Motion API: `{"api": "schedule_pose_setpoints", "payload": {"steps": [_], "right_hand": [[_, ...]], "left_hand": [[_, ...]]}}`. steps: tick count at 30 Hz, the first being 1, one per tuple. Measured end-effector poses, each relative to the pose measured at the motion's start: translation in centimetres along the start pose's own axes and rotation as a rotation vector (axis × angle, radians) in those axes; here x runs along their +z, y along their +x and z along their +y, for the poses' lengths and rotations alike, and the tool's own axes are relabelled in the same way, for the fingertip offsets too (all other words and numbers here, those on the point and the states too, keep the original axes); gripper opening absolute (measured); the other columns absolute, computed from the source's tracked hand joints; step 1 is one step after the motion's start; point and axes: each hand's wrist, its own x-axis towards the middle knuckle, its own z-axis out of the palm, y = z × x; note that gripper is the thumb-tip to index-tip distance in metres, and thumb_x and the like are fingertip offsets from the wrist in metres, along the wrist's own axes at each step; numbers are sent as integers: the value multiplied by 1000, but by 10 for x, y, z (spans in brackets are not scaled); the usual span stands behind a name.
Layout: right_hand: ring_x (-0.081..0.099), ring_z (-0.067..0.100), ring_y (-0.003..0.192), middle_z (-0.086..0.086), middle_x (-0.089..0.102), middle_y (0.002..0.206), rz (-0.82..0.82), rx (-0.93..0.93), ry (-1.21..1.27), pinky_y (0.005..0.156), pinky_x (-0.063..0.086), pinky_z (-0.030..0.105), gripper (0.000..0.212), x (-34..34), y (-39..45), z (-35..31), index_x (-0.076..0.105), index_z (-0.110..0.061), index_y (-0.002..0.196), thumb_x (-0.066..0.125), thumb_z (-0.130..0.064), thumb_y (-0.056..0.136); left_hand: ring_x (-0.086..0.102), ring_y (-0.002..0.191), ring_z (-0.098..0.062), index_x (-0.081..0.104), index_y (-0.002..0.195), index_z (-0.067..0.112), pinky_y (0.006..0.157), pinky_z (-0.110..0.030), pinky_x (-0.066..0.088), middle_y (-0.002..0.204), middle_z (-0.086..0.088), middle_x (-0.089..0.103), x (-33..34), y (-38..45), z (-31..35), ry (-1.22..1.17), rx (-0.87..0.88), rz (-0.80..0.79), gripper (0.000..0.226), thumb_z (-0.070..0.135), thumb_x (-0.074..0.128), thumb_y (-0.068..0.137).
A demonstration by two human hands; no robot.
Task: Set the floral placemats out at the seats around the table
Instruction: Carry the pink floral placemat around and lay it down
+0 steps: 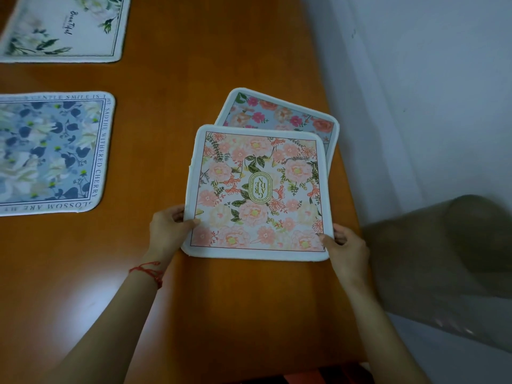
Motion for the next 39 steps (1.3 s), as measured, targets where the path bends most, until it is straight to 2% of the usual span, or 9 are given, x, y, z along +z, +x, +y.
{"api": "schedule_pose_setpoints", "payload": {"steps": [5,9,11,13,16,23,27,33,39], "right_hand": [[60,16,80,14,67,109,13,-31,-12,51,45,11,30,1,19,-10,62,-2,115,62,-6,85],[61,18,77,15,68,105,-5,-36,0,58,47,20,23,6,42,-21,64,-1,108,61,-7,86],[61,18,75,13,68,101,-19,-21,28,63,48,24,20,8,53,-26,64,-2,106,60,-8,87],[60,13,69,10,68,94,-20,-19,54,60,47,23,18,10,61,-31,65,-3,104,60,-8,87],[58,3,65,2,64,85,-10,-36,80,54,45,20,16,12,70,-36,66,-5,102,60,-8,87],[59,5,65,5,65,87,14,11,123,56,48,18,19,14,85,-42,67,-4,101,65,-8,83],[61,5,63,4,65,83,39,16,132,47,48,10,18,11,79,-42,67,-5,98,68,-9,81],[65,19,70,5,66,85,49,1,102,60,51,25,17,3,52,-47,65,-6,99,66,-10,83],[64,10,66,6,67,87,50,-45,129,51,52,20,18,-9,13,-54,65,-5,101,64,-9,84]], "left_hand": [[63,87,-29,62,113,1,79,-41,54,103,-13,66,-2,14,6,-16,-20,17,42,1,73,73],[61,80,-23,63,112,3,65,-27,50,97,-9,65,0,30,15,-35,-17,42,36,3,70,77],[61,80,-24,63,112,3,68,-30,51,97,-10,65,2,38,18,-34,-22,56,34,4,69,79],[62,83,-25,64,111,3,73,-36,52,99,-12,65,3,45,21,-31,-31,66,32,6,68,80],[61,83,-25,65,109,3,74,-35,51,101,-13,66,5,52,22,-32,-33,76,29,7,68,81],[61,84,-25,66,104,5,73,-36,51,97,-10,64,5,55,27,-10,-21,91,24,11,68,81],[60,82,-23,67,101,5,73,-34,52,91,-7,63,2,48,31,3,41,94,21,10,68,81],[61,78,-20,68,101,4,60,-22,47,89,-5,64,-6,31,31,53,128,89,21,9,68,81],[56,67,-4,67,101,3,58,-18,44,88,-5,63,-22,0,31,49,190,89,20,6,67,81]]}}
